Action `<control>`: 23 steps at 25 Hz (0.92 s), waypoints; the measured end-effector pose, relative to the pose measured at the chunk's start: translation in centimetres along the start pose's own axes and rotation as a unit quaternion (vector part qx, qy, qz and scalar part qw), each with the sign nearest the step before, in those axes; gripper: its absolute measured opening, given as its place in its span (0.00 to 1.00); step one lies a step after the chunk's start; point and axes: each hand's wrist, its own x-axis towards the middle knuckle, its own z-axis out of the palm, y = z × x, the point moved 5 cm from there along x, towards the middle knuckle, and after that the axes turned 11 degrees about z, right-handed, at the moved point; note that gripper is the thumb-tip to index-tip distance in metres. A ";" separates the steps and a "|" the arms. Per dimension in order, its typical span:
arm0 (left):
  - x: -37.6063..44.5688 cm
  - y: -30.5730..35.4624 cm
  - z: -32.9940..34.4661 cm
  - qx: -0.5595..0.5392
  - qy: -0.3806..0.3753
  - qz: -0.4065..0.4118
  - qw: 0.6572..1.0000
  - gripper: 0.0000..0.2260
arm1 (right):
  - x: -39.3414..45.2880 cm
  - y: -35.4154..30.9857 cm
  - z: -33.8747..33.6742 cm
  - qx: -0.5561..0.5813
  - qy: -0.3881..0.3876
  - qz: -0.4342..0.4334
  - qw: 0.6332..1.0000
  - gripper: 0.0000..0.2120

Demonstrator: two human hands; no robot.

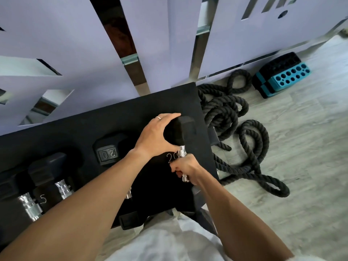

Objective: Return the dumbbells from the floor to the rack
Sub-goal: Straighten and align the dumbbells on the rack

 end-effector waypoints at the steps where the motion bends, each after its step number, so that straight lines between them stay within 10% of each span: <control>1: 0.5 0.5 0.3 -0.015 -0.007 0.007 1.000 0.41 | -0.2 0.3 -0.1 -0.003 -0.065 0.000 0.998 0.15; 8: 1.9 1.3 2.4 0.027 -0.043 0.028 0.998 0.46 | -0.1 1.3 0.2 0.014 -0.232 0.000 0.973 0.16; 23: -0.2 -2.2 0.8 -0.050 -0.004 0.014 0.999 0.45 | 1.9 0.6 1.3 0.013 -0.061 -0.031 0.998 0.18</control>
